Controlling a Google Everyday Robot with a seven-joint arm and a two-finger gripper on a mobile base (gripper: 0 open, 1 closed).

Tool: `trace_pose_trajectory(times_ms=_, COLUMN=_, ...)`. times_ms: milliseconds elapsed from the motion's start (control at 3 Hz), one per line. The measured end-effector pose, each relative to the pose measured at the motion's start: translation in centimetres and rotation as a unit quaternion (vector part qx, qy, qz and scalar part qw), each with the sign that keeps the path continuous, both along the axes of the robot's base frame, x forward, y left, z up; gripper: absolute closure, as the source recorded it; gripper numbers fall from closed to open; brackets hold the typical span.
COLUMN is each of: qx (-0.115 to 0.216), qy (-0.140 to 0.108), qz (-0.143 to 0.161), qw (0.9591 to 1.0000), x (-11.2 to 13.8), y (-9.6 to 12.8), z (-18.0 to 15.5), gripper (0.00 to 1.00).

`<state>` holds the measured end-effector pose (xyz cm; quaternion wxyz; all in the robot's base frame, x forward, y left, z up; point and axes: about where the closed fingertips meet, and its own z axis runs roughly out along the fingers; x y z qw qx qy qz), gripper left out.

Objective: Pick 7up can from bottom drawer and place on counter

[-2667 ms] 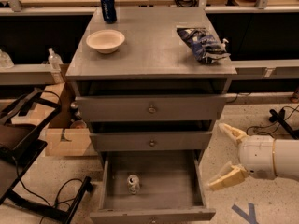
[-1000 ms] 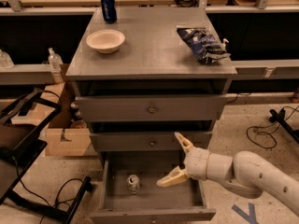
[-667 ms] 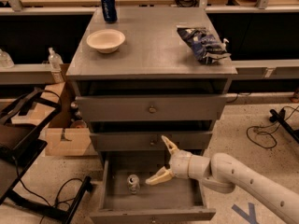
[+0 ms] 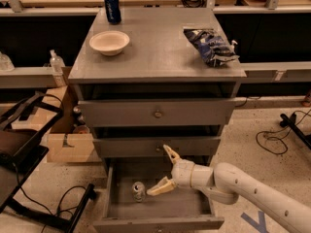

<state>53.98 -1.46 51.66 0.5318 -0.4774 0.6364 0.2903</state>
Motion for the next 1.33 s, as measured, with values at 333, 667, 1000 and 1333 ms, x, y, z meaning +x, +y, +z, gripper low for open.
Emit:
trace_pose_trajectory(times_ms=333, qx=0.037, qy=0.008, qz=0.014, qw=0.9992, x=0.3, y=1.9, z=-6.1, gripper=0.00)
trace_pose_trajectory(times_ms=667, qx=0.070, qy=0.021, qz=0.031, qw=0.9968, x=0.6, y=3.0, z=-12.2, gripper=0.00)
trace_pose_trajectory(times_ms=1000, qx=0.076, qy=0.033, qz=0.051, qw=0.9953, x=1.6, y=3.9, z=-17.5, gripper=0.00)
trace_pose_trajectory(times_ms=1333, qx=0.062, qy=0.044, qz=0.069, qw=0.9948, x=3.3, y=4.5, z=-20.9, gripper=0.00)
